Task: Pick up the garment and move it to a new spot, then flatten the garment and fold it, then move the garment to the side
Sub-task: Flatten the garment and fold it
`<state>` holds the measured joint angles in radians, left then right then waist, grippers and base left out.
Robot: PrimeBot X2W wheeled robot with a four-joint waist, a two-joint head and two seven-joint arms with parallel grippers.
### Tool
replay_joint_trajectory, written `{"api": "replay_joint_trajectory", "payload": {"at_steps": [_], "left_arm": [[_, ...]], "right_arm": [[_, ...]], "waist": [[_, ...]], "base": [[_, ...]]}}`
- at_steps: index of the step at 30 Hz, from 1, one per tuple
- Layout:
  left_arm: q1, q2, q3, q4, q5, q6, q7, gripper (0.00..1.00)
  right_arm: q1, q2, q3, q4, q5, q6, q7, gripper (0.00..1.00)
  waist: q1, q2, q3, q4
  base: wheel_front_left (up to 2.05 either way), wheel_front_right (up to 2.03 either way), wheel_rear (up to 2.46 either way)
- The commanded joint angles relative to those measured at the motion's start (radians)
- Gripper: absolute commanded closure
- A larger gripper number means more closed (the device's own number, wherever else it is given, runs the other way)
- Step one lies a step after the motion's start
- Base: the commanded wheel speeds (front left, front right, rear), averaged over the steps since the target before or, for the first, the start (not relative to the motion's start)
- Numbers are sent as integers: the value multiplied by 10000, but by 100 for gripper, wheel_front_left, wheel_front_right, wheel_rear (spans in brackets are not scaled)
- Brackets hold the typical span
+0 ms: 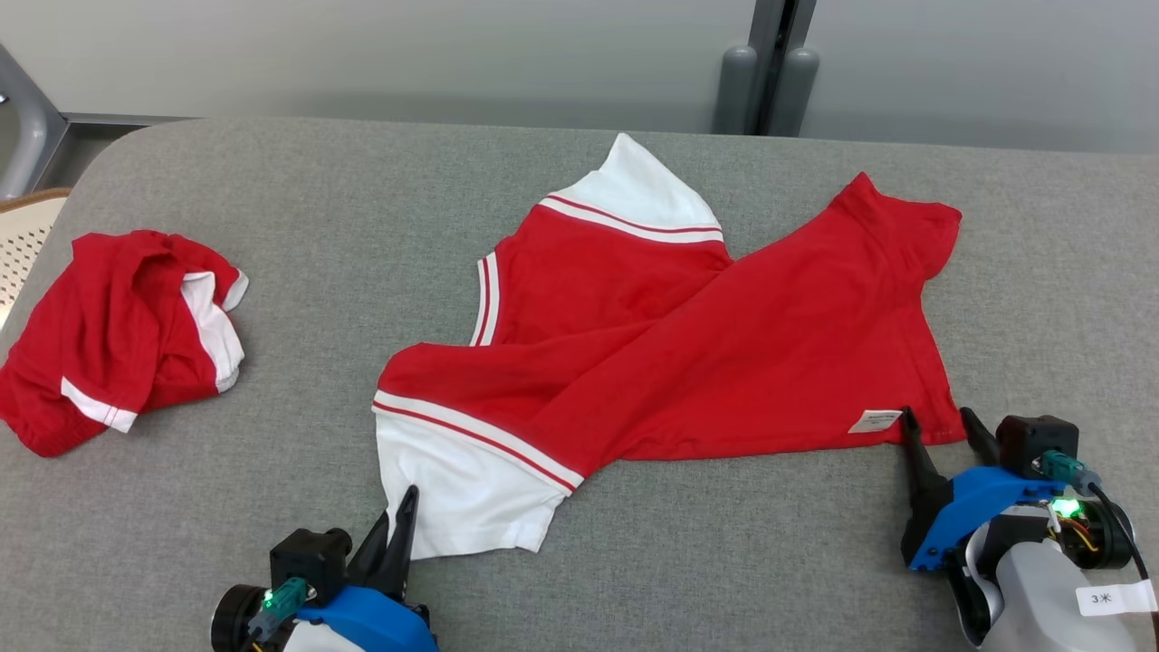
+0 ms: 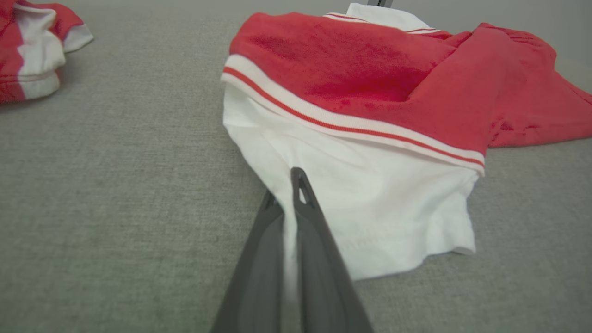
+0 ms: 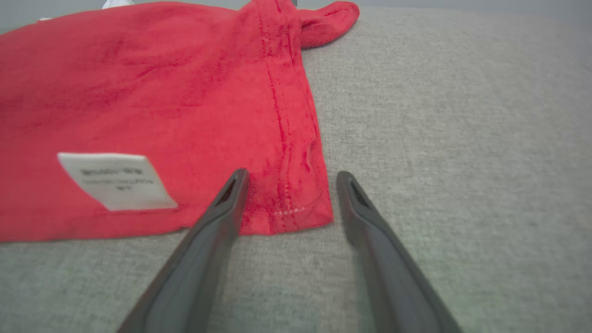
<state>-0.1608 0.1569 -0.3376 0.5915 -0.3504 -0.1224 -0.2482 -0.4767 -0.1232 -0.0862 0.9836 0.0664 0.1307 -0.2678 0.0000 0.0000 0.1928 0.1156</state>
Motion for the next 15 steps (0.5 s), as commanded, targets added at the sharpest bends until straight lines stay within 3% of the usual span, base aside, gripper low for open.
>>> {"api": "replay_joint_trajectory", "payload": {"at_steps": [1, 8, 15], "left_arm": [[-15, 27, 1, -144, 0, 66, -49, 100], [105, 78, 118, -483, -99, 134, -118, 100], [-188, 156, 388, -1246, -193, 129, -172, 100]], "right_arm": [[-25, 97, 116, 192, 151, 4, 70, 100], [161, 110, 458, -532, 741, 2, 31, 100], [885, 212, 943, -2579, 1521, 1, 27, 100]], "waist": [[0, 0, 6, -3], [0, 0, -163, -182], [0, 0, -367, -470]], "base": [[0, 0, 0], [0, 0, 0], [0, 0, 0]]}}
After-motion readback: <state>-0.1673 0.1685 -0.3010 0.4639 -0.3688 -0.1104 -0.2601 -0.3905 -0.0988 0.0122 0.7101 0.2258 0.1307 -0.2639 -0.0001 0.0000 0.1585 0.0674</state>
